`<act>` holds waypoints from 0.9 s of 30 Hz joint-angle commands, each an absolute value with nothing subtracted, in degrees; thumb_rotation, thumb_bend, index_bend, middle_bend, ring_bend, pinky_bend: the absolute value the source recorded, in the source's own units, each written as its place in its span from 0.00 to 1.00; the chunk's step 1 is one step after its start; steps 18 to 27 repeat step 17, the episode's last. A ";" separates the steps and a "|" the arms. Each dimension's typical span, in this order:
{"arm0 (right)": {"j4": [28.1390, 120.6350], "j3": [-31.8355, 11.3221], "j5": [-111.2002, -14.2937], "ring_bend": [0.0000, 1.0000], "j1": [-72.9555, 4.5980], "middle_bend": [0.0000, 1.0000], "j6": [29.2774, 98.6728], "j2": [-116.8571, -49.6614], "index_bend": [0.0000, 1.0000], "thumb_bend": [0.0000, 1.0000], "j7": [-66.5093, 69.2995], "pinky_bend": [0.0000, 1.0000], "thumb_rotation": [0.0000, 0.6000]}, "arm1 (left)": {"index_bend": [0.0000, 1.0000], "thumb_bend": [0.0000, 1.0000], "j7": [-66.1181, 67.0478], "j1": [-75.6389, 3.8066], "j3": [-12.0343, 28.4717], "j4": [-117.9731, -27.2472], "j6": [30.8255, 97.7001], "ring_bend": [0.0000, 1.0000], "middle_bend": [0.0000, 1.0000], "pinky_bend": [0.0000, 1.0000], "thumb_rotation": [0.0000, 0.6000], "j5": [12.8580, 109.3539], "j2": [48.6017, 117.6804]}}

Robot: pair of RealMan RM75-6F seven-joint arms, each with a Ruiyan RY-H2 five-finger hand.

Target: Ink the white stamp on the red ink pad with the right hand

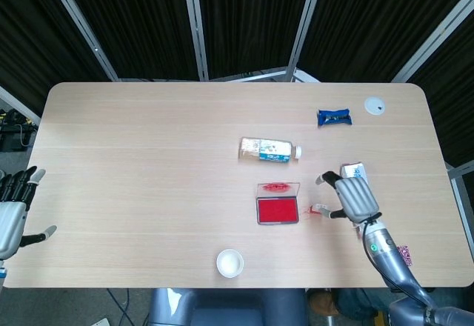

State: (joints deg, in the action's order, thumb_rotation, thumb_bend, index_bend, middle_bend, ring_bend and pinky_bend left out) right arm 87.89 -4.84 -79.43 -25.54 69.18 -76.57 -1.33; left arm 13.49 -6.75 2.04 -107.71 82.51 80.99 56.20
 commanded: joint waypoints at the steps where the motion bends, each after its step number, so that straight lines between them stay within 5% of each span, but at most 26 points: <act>1: 93.41 -3.43 -84.10 0.30 -19.39 0.05 78.68 -70.84 0.06 0.00 1.14 0.36 1.00 | 0.00 0.00 13.90 -6.19 1.83 -107.22 83.92 0.00 0.00 0.00 1.00 82.17 56.20; 2: 93.94 -2.89 -84.73 0.16 -18.37 0.01 80.00 -70.12 0.02 0.00 1.47 0.22 1.00 | 0.00 0.00 14.25 -5.93 1.83 -107.05 84.66 0.00 0.00 0.00 1.00 82.62 56.36; 5: 94.98 -0.77 -87.08 0.00 -15.67 0.00 83.10 -67.80 0.00 0.00 1.57 0.01 1.00 | 0.00 0.00 13.93 -5.24 1.63 -106.93 86.20 0.00 0.00 0.00 1.00 83.87 56.62; 13: 95.91 2.28 -92.31 0.00 -10.30 0.00 90.23 -64.58 0.00 0.00 -0.53 0.00 1.00 | 0.00 0.00 10.99 -4.44 1.02 -106.08 87.34 0.00 0.00 0.00 1.00 86.14 56.01; 27: 95.92 2.28 -92.21 0.00 -9.05 0.00 91.04 -64.69 0.00 0.00 -2.27 0.00 1.00 | 0.00 0.00 9.91 -4.06 0.97 -105.87 87.91 0.00 0.00 0.00 1.00 86.63 55.60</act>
